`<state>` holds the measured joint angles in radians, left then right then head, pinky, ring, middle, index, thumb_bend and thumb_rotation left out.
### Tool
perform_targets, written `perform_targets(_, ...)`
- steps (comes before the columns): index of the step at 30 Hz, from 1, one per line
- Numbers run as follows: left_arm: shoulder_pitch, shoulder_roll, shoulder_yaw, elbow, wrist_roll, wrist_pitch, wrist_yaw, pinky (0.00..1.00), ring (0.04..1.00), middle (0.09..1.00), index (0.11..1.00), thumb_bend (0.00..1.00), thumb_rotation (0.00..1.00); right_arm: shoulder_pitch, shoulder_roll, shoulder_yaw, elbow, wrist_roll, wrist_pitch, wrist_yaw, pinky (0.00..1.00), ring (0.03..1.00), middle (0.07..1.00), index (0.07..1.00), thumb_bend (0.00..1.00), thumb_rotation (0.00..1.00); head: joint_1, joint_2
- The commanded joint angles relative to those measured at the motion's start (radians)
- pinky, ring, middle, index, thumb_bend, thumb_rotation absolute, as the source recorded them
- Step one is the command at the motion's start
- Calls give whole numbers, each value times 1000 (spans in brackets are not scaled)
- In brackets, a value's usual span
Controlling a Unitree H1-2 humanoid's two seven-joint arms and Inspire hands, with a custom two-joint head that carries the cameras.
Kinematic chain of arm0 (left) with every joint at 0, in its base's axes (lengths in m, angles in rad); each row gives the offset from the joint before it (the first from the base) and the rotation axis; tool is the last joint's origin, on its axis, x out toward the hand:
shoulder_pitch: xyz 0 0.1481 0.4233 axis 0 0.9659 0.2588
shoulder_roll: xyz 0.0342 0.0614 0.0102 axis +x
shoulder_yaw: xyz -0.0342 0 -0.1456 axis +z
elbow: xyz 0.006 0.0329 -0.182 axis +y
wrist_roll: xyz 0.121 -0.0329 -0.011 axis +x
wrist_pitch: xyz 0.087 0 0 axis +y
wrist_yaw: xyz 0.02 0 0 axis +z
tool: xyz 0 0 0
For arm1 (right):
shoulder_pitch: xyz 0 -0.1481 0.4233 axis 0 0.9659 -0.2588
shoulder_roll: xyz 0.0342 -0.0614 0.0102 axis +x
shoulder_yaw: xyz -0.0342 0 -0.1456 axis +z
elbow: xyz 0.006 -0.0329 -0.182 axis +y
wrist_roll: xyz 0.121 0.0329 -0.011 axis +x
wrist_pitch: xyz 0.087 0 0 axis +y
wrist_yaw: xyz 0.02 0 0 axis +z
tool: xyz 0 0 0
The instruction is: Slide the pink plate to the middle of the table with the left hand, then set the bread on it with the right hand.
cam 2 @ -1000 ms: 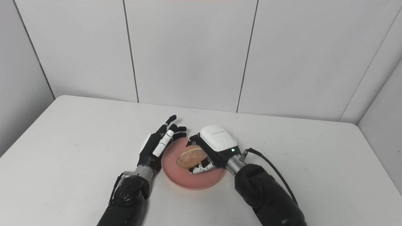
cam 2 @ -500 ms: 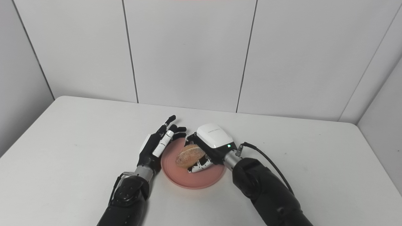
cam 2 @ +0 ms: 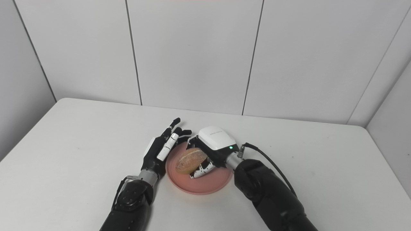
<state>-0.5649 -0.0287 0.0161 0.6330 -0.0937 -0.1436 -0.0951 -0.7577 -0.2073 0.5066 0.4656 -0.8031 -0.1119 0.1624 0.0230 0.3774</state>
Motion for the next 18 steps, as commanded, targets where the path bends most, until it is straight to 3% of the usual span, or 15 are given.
perform_targets(1,64,-10,-10,57,-1,46,-13,755,742,812,916,713,737,-19,-7,-15,-40,7,28,11,378,474,557,634,914,654,1,-3)
perform_targets(8,55,-9,-5,79,-6,34,-18,768,752,827,928,711,727,-2,-21,-13,-59,1,41,48,504,598,652,646,975,733,-5,-3)
perform_targets(18,47,-7,-6,92,-5,28,-24,767,758,814,934,733,734,5,-30,-9,-59,-11,38,49,509,605,650,608,979,781,-9,-5)
